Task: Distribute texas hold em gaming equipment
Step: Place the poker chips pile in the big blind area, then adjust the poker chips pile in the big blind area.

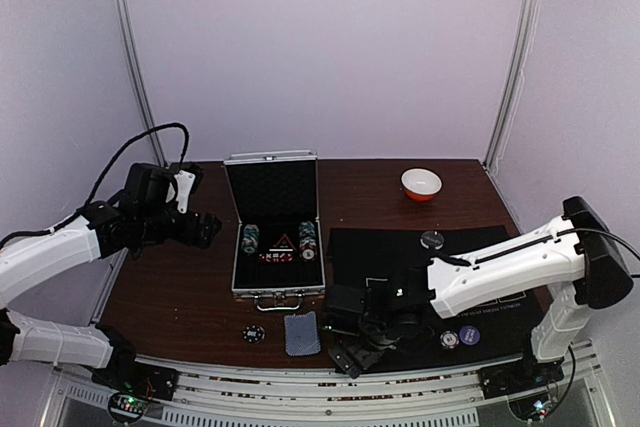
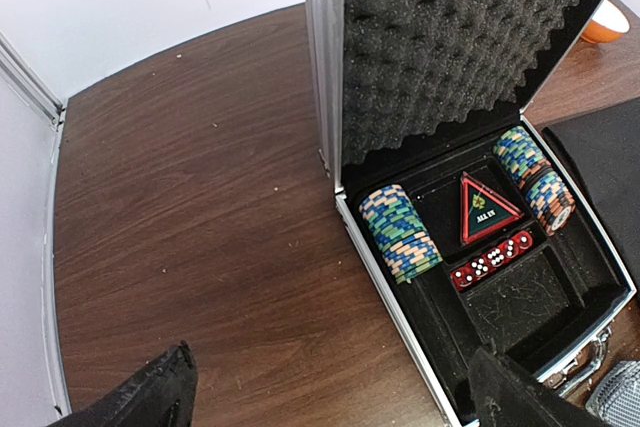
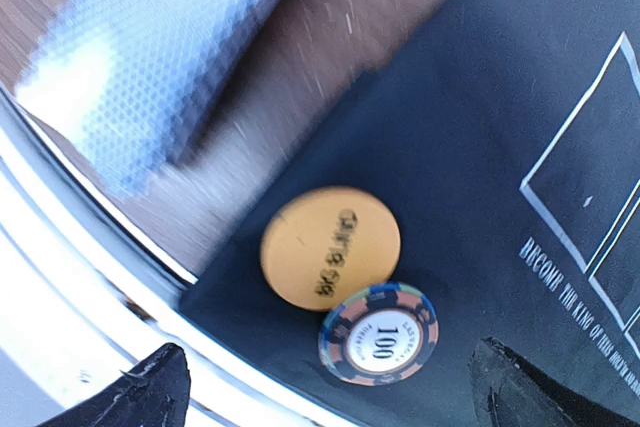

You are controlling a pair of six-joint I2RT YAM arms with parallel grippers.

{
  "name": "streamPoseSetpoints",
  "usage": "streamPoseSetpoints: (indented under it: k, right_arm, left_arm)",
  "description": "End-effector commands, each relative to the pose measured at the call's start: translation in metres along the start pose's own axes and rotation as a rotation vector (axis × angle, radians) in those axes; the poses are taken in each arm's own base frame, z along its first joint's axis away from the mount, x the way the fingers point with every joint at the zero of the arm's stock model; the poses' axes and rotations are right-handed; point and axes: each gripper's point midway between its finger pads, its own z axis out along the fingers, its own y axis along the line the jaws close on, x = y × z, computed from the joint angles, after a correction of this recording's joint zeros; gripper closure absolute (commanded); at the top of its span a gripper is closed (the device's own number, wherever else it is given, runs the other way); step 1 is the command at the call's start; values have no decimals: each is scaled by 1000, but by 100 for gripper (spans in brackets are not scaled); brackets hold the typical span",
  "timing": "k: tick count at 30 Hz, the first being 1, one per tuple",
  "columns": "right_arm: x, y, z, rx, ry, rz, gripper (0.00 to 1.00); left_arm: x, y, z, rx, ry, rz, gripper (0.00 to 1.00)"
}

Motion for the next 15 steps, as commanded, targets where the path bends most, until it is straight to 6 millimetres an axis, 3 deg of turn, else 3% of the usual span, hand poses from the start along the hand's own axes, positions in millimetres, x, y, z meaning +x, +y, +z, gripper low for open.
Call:
streamPoseSetpoints:
  k: [1,4,9,15]
  right_arm:
    - [-28,-17,-20,22,-75,55,1]
    - [-33,-24,-15,32,-70,83,11]
    - [-31,-31,1,45,-21,90,36]
    - [-33,-28,18,24,16,91,51]
  left_arm:
    - [-9,1,0,1,-41,5,2]
    - [-9,1,0,1,-41,5,2]
    - [-8,0,1,2,-39,5,2]
    - [-8,0,1,5,-38,6,2]
